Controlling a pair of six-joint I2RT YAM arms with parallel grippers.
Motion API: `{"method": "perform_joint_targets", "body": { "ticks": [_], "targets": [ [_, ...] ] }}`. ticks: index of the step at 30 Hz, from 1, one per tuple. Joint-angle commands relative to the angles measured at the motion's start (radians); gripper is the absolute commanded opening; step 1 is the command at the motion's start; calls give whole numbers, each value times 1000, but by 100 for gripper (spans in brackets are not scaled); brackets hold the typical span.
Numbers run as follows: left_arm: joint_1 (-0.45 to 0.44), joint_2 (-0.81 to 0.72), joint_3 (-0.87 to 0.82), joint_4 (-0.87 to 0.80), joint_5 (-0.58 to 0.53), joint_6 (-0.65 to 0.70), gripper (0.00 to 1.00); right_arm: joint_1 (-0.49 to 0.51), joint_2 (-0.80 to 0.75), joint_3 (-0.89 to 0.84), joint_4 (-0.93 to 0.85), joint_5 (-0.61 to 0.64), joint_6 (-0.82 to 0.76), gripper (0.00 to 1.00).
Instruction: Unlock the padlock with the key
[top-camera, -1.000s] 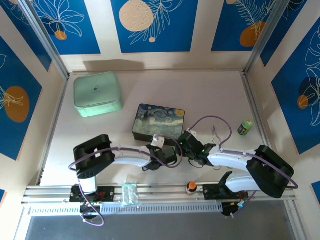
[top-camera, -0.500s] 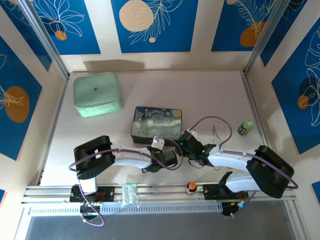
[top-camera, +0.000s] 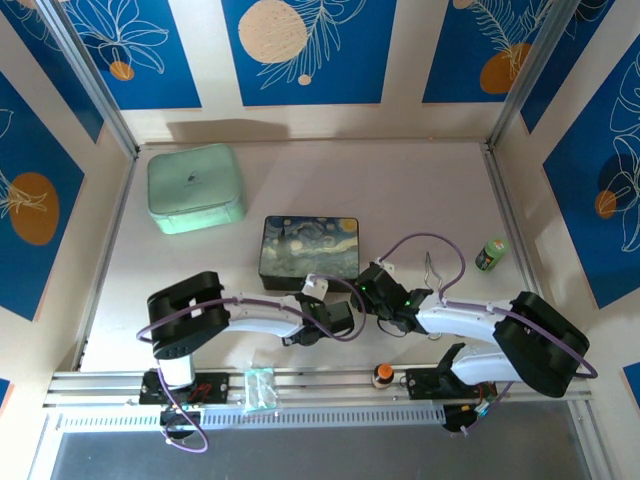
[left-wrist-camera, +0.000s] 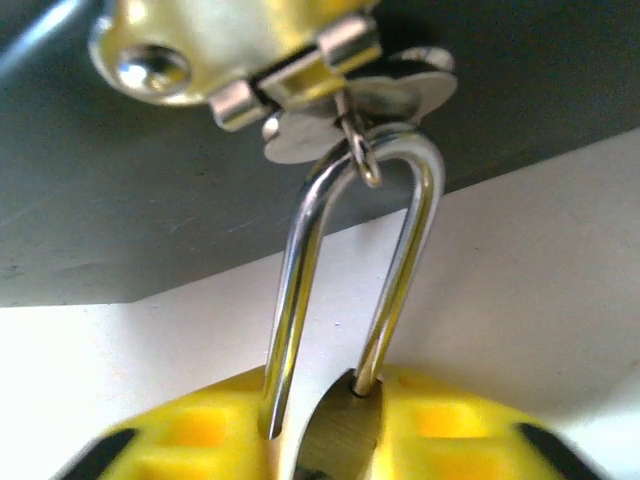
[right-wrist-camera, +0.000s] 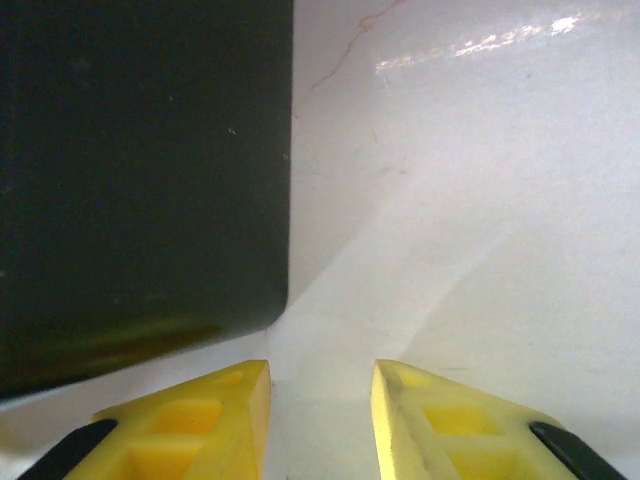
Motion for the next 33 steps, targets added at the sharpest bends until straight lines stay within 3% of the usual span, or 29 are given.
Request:
{"method": "perform_joint_targets", "body": {
  "ticks": [1, 5, 14, 20, 26, 33],
  "targets": [
    [-6, -60, -14, 19, -9, 35, 35, -5, -3, -23, -22, 18, 21, 33],
    [-6, -111, -45, 101, 34, 77, 40, -7, -1, -23, -20, 14, 21, 33],
    [-1, -194, -72, 111, 97, 100, 35, -14, -9, -25, -26, 11, 17, 33],
    [18, -304, -170, 209, 152, 179, 56, -15, -9, -33, -17, 6, 19, 33],
    [56, -376, -285, 368, 253, 283, 56, -15, -9, -43, -8, 3, 25, 33],
    [67, -273, -267, 341, 168, 297, 48, -15, -10, -46, -14, 5, 28, 33]
  ]
}}
